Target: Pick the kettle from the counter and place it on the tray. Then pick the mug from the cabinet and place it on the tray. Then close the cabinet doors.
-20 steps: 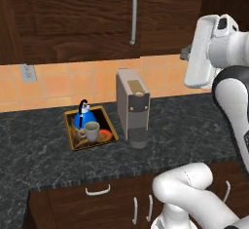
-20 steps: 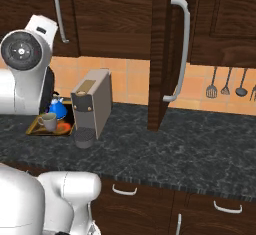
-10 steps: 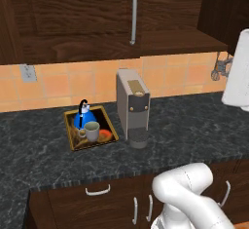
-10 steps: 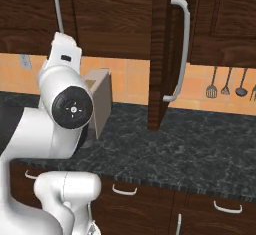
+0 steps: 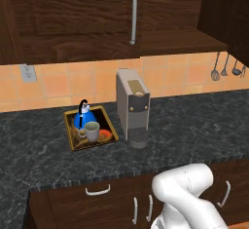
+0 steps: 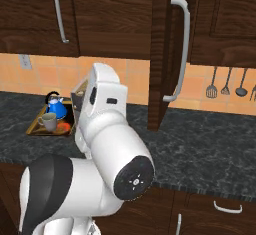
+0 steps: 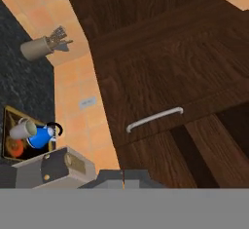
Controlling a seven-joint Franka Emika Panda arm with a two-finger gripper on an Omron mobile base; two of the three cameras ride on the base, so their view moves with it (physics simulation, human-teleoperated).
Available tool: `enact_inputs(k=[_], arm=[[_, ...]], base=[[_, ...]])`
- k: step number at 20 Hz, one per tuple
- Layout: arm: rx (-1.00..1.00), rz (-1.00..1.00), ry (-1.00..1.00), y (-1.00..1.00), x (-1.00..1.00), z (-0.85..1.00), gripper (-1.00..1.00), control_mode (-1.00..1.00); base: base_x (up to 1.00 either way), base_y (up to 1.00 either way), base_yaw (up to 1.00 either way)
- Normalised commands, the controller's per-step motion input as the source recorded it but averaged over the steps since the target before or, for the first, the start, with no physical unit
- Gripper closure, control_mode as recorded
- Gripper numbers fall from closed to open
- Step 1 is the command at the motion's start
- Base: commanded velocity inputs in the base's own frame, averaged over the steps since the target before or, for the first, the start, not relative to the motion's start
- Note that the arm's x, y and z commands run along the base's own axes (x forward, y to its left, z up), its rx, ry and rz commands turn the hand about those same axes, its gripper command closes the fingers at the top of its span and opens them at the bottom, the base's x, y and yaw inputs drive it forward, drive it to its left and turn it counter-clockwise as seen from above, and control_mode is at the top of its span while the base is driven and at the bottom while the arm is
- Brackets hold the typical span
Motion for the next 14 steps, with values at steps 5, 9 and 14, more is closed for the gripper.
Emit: enact_inputs(k=[5, 9, 14], arm=[[0.0, 0.0, -0.03, -0.99, -0.24, -0.17, 1.0, -1.0], [0.0, 0.0, -0.03, -1.0, -0.26, -0.13, 1.0, -1.0], [0.0, 0.0, 0.0, -0.99, 0.0, -0.27, 1.0, -1.0]], base=[[0.0, 0.0, 0.0], [0.0, 0.0, 0.0], [0.0, 0.0, 0.0]])
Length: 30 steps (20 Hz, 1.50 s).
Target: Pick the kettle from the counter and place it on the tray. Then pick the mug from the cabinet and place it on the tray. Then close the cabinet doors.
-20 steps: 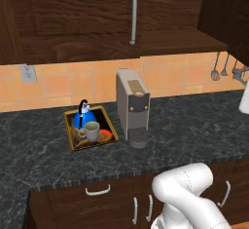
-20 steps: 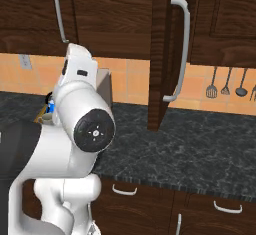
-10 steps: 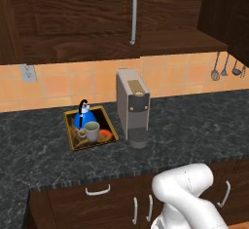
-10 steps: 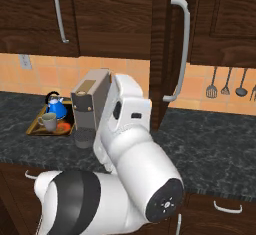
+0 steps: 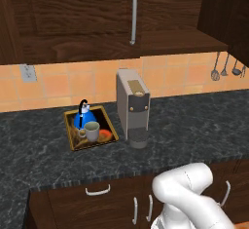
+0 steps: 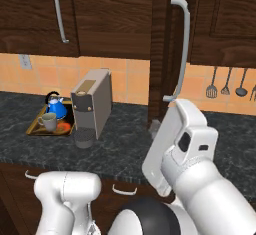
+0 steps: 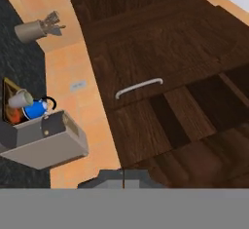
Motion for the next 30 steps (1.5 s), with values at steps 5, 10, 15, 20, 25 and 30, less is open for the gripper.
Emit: enact_inputs(k=[5, 10, 15, 20, 25, 30], arm=[[0.0, 0.0, 0.0, -0.84, 0.12, -0.33, 1.0, -1.0], [0.0, 0.0, 0.01, -0.64, 0.86, -0.29, 1.0, -1.0], [0.0, 0.02, 0.01, -0.16, 1.0, -0.01, 1.0, -1.0], [0.09, 0.1, 0.0, 0.01, 1.0, 0.01, 1.0, -1.0], [0.02, 0.04, 0.03, 0.0, 0.62, 0.0, 1.0, -1.0], [0.0, 0.0, 0.0, 0.03, 0.07, 0.01, 1.0, -1.0]], base=[[0.0, 0.0, 0.0], [0.0, 0.0, 0.0], [0.0, 0.0, 0.0], [0.0, 0.0, 0.0], [0.0, 0.0, 0.0], [0.0, 0.0, 0.0]])
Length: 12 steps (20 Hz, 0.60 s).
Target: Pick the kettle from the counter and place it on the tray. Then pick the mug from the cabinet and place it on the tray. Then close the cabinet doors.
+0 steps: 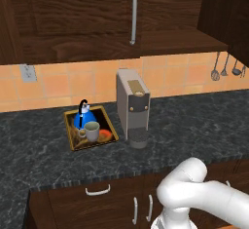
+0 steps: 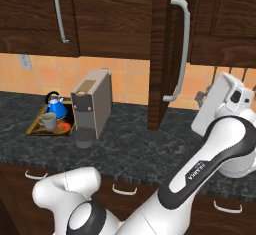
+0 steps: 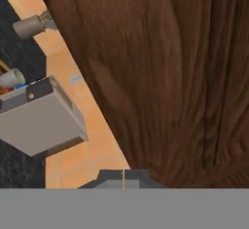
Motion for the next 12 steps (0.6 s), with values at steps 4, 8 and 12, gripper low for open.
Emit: enact_inputs(k=[4, 8, 12], arm=[[0.0, 0.0, -0.01, 0.37, 0.09, 0.33, 1.0, -1.0], [0.0, 0.0, -0.08, 0.71, 0.02, 0.55, 1.0, -1.0], [0.0, 0.0, -0.12, 1.0, 0.0, 0.45, 1.0, -1.0]], base=[[0.0, 0.0, 0.0], [0.0, 0.0, 0.0], [0.0, 0.0, 0.0]])
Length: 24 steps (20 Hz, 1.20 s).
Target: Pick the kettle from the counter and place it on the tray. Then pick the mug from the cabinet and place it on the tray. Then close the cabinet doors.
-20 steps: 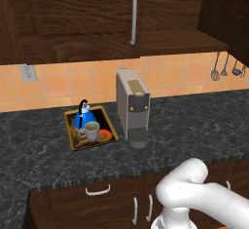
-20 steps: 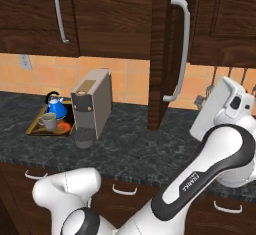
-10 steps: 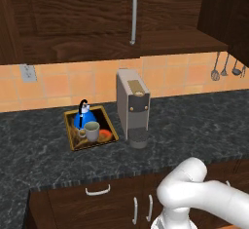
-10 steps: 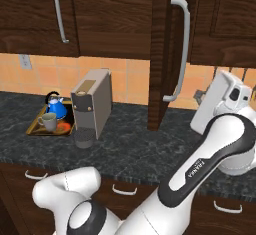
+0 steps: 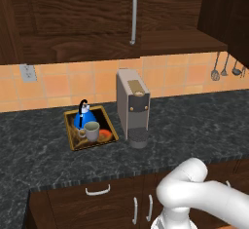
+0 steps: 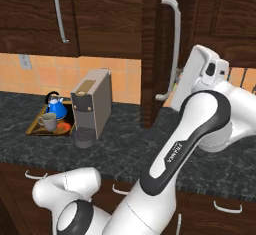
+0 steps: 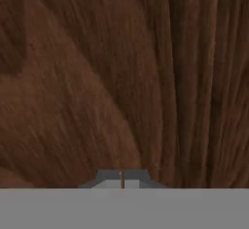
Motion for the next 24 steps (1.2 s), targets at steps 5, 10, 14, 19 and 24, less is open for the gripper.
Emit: enact_inputs(k=[5, 10, 14, 19, 24], arm=[[-0.03, 0.0, -0.17, 1.0, -0.06, 0.42, 1.0, -1.0], [-0.02, -0.02, -0.07, 1.0, 0.09, 0.15, 1.0, -1.0], [0.0, -0.07, -0.03, 0.99, 0.34, 0.22, 1.0, -1.0], [-0.05, -0.21, 0.06, 0.93, 0.52, 0.1, 1.0, -1.0], [-0.05, -0.47, 0.04, 0.83, 0.62, 0.0, 1.0, -1.0]], base=[[0.0, 0.0, 0.0], [0.0, 0.0, 0.0], [0.0, 0.0, 0.0], [0.0, 0.0, 0.0], [0.0, 0.0, 0.0]])
